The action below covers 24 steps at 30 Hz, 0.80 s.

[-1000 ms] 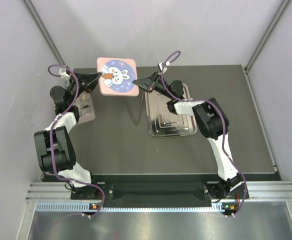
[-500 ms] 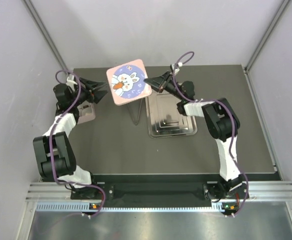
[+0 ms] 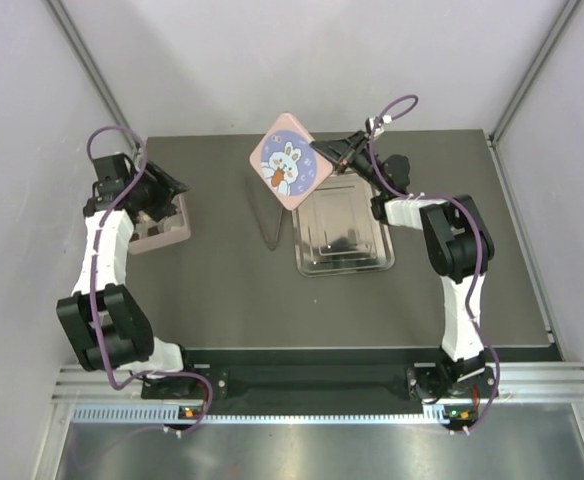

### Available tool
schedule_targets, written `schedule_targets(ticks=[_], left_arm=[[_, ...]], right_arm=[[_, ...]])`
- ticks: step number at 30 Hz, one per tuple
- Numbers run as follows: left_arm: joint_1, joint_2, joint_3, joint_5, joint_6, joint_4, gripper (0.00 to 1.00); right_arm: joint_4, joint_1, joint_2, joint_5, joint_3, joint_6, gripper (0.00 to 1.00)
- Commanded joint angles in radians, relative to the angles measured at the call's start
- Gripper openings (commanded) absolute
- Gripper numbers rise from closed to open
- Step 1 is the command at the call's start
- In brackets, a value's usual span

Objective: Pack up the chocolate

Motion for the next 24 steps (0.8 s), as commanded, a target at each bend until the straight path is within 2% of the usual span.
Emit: schedule_targets(ticks=[1, 5, 11, 15, 18, 24], left_arm=[[0.054, -0.023, 0.059, -0.321, 0.205, -0.196, 0.66], [0.135, 0.018, 0.082, -0.393, 0.266, -0.205, 0.66], [0.227, 0.132, 0.117, -0.38, 0.332, -0.141, 0.64], [0.258, 0.21, 0.177, -0.412, 0.355, -0.162, 0.63], [0.268, 0.239, 0.168, -0.442, 0.36, -0.142, 0.6], [0.267, 0.288, 0.157, -0.375, 0.346, -0.161, 0.55]], right_arm=[[0.22, -0.032, -0.035, -0.013, -0.026, 0.02, 0.0], [0.22, -0.055, -0.04, -0.027, -0.043, 0.014, 0.0], [0.22, -0.076, -0.04, -0.045, -0.03, 0.028, 0.0], [0.219, -0.079, -0.048, -0.036, -0.044, 0.026, 0.0], [0.22, -0.079, -0.054, -0.03, -0.052, 0.026, 0.0], [0.22, -0.082, -0.06, -0.042, -0.047, 0.014, 0.0]])
